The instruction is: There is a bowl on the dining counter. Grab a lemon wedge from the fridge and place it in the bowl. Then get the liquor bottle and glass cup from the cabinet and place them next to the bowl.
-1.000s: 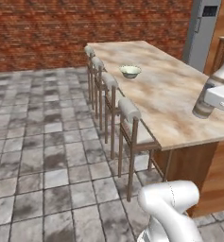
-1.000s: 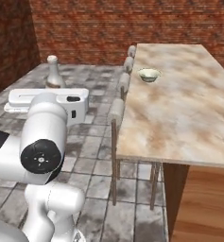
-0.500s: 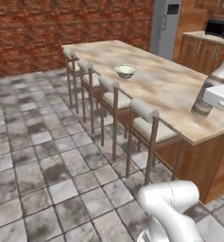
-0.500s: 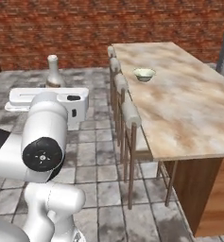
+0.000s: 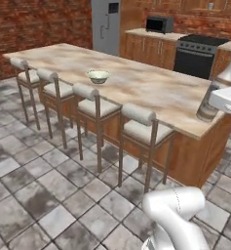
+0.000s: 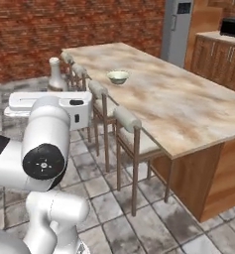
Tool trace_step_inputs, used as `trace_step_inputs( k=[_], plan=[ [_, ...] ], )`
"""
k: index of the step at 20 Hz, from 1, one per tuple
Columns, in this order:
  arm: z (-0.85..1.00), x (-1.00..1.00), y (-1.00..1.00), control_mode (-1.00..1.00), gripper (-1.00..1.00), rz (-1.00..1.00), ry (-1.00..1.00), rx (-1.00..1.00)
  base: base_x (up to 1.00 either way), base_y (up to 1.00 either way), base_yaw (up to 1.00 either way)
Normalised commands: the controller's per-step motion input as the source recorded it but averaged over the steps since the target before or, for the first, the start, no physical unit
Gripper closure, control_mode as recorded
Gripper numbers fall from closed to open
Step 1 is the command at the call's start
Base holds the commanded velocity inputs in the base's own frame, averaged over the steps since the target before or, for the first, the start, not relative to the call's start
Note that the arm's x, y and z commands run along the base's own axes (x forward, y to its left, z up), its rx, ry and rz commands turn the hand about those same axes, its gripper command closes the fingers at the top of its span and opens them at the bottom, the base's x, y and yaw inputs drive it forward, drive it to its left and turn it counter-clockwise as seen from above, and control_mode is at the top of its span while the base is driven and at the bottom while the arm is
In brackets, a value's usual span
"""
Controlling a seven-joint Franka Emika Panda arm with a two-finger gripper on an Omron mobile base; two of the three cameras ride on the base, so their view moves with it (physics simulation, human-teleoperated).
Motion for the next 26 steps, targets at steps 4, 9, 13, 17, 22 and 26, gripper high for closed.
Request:
trace_step_inputs(
  k=[4, 9, 13, 17, 22, 26],
  plan=[
    [0.00, 0.00, 0.00, 1.00, 1.00, 0.00, 0.00, 0.00, 0.66, 0.81, -0.60],
    [0.00, 0.00, 0.00, 1.00, 1.00, 0.00, 0.00, 0.00, 0.84, 0.79, -0.59],
    [0.00, 0.00, 0.00, 1.00, 1.00, 0.00, 0.00, 0.00, 0.88, 0.82, -0.56],
    [0.00, 0.00, 0.00, 1.00, 1.00, 0.00, 0.00, 0.00, 0.88, 0.88, -0.53],
    [0.00, 0.00, 0.00, 1.00, 1.00, 0.00, 0.00, 0.00, 0.79, 0.99, -0.48],
    [0.00, 0.00, 0.00, 1.00, 1.00, 0.00, 0.00, 0.00, 0.75, 1.00, -0.46]
  ],
)
